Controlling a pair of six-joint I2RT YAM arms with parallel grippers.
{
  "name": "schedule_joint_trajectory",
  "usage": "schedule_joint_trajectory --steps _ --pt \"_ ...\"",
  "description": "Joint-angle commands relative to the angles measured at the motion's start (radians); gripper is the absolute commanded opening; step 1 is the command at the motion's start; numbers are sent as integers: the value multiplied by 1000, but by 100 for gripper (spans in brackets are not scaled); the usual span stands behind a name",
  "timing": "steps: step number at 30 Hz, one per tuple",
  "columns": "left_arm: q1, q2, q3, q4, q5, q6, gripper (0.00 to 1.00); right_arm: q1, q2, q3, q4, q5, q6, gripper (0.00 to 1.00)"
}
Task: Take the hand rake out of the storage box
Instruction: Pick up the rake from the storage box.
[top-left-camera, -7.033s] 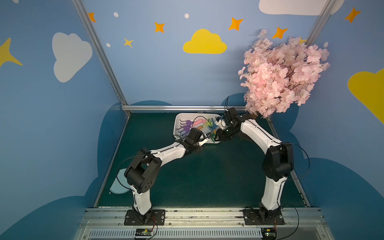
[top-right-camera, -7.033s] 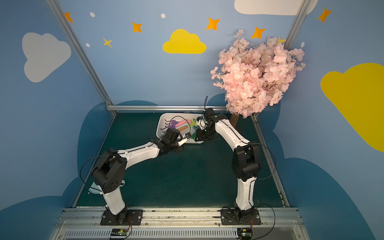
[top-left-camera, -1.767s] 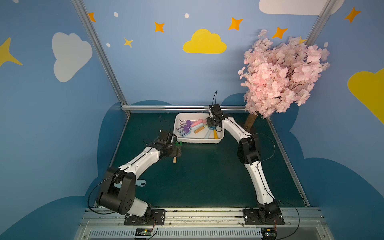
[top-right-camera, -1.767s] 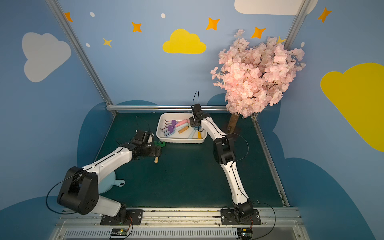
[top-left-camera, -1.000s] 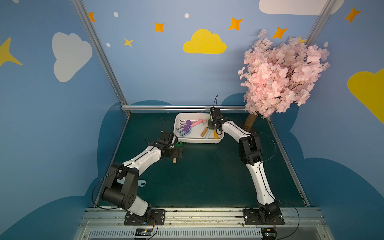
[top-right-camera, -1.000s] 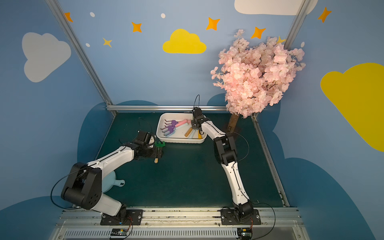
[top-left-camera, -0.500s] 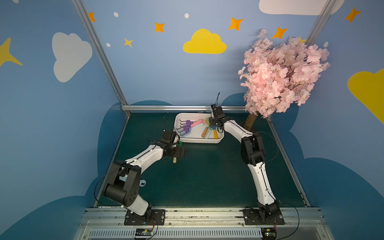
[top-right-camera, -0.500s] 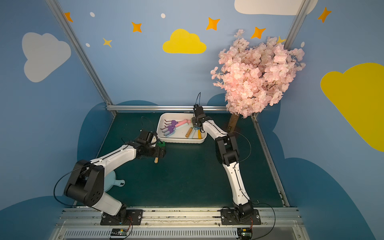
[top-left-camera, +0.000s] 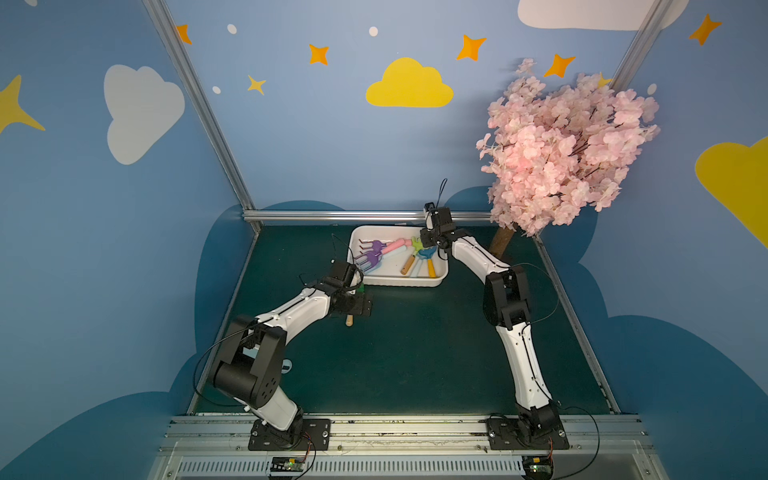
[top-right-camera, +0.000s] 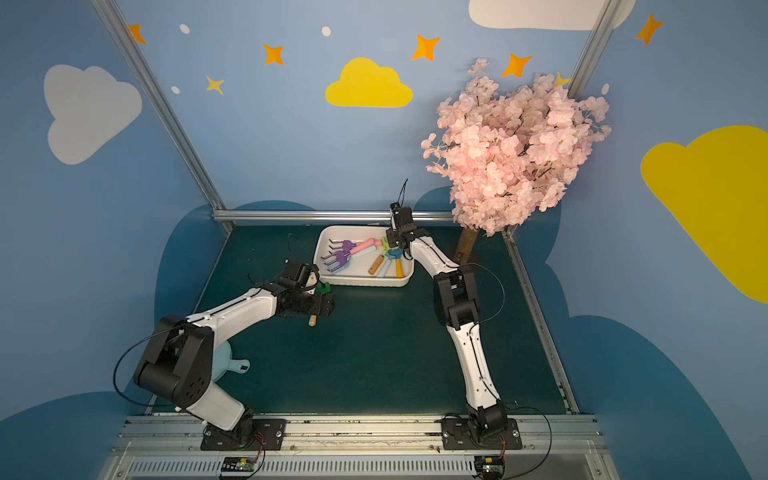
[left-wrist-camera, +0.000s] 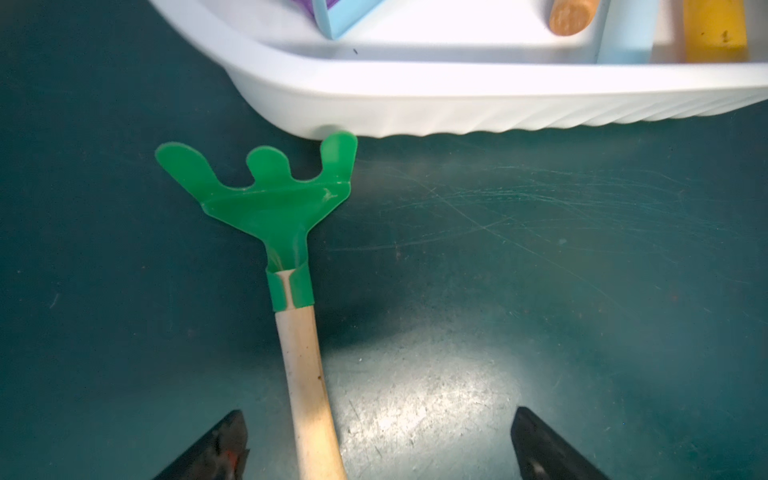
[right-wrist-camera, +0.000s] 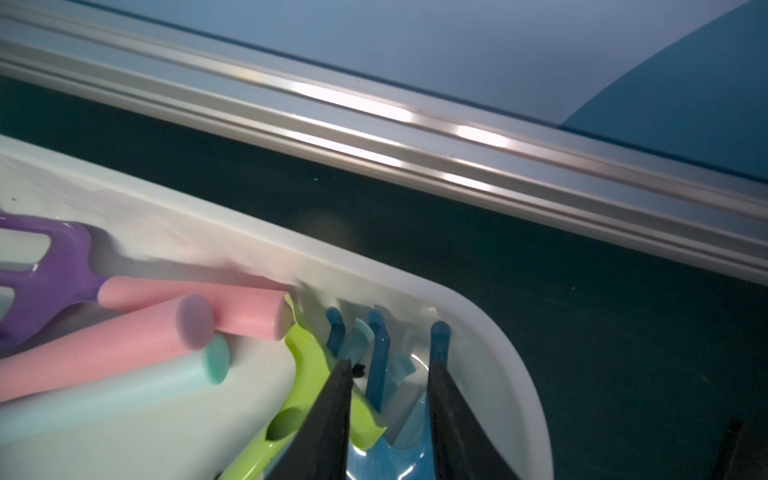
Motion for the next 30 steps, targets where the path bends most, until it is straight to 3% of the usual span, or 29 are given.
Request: schedule_joint_trajectory --steps 1,11,20,30 --pt "-3 20 34 -20 10 15 99 5 32 29 -12 -30 -12 34" --pt "-13 37 44 -28 0 13 100 1 74 83 -72 -62 -5 33" --pt "-13 31 49 -32 -9 17 100 -3 41 49 -86 -125 -4 0" --pt "-12 -18 36 -32 7 15 100 -3 -81 -71 -52 -151 -17 0"
